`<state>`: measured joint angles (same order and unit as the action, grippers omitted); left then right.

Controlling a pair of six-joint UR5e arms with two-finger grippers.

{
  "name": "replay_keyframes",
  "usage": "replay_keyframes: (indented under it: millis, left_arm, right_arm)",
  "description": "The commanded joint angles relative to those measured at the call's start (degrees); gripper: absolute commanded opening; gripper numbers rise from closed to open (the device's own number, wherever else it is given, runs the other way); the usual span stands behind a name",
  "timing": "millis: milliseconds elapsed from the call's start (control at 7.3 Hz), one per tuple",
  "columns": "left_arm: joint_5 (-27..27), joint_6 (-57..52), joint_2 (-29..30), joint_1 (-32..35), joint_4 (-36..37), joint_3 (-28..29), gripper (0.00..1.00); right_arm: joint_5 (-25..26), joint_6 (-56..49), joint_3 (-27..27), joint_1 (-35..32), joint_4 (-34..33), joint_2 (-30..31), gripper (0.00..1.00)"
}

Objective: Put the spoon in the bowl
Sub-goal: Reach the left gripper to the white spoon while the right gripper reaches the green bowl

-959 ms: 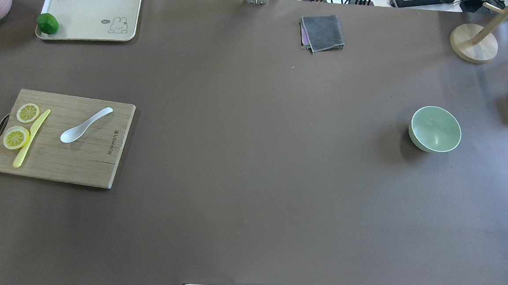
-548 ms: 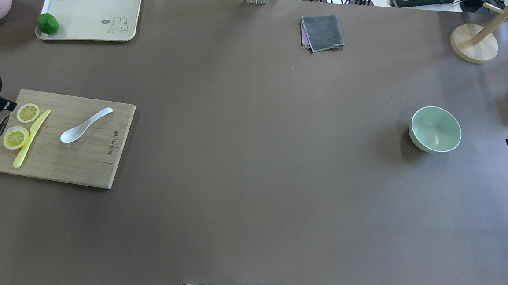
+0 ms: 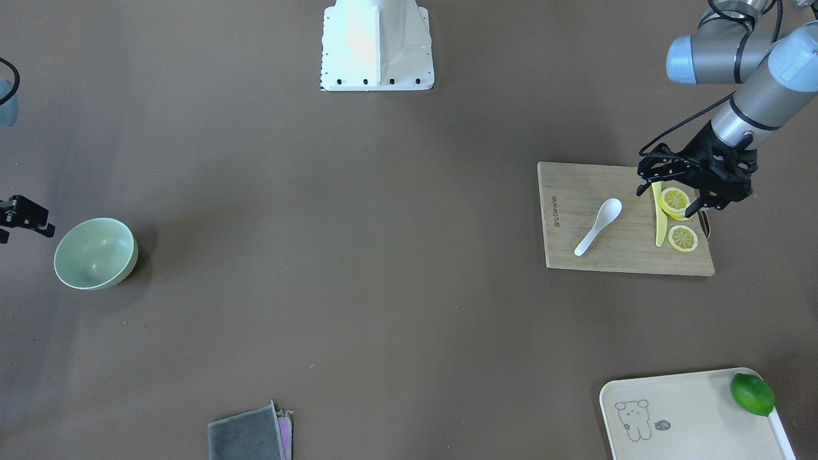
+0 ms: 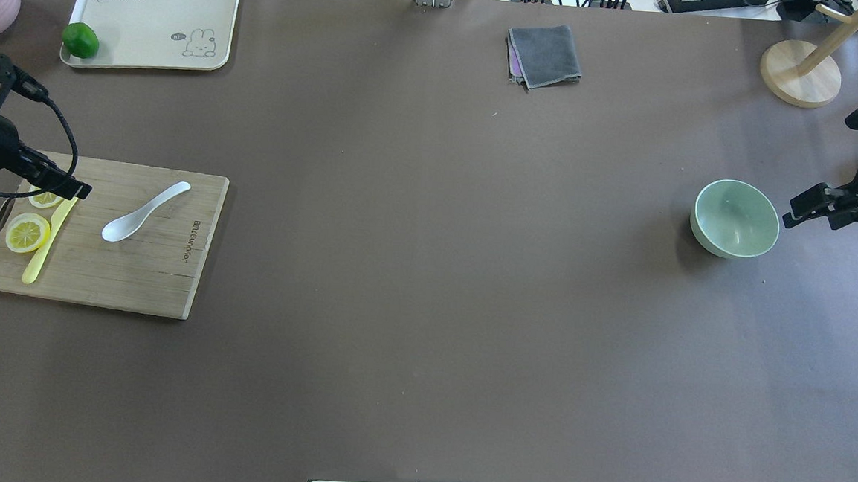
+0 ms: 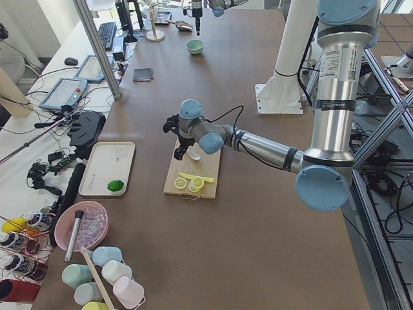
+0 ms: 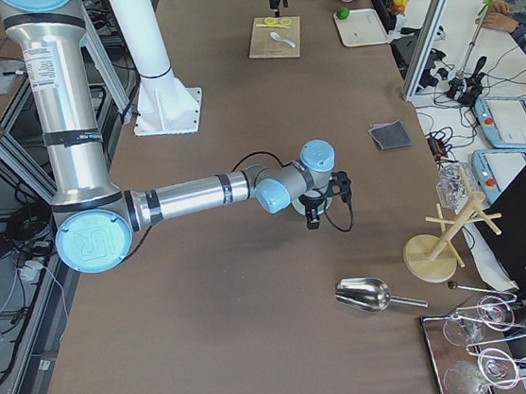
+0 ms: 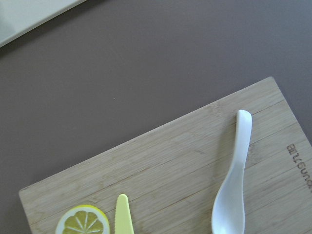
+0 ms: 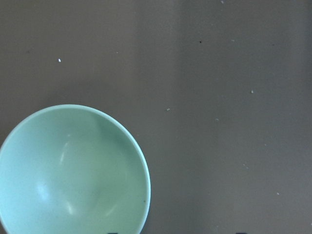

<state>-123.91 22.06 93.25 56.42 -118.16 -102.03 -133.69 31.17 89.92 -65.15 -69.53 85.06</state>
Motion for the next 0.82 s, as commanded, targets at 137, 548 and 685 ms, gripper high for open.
replay_keyframes:
  millis: [137,548,685]
  left_arm:
    - [2.0,2.8,4.0,-3.1,0.0,2.8,0.97]
    - [5.5,6.1,6.3,-7.4,-0.1,4.6,0.97]
    - [5.7,6.1,8.1,-7.7,-0.2,6.4,0.97]
  right_arm:
    - [1.4,0.7,-4.3,2.0,0.3,-2.8,0.5]
    - [1.0,5.7,-0.7,4.3,0.4,-3.1,0.0]
    - [1.1,11.7,2.9,6.8,0.4,-3.8,0.0]
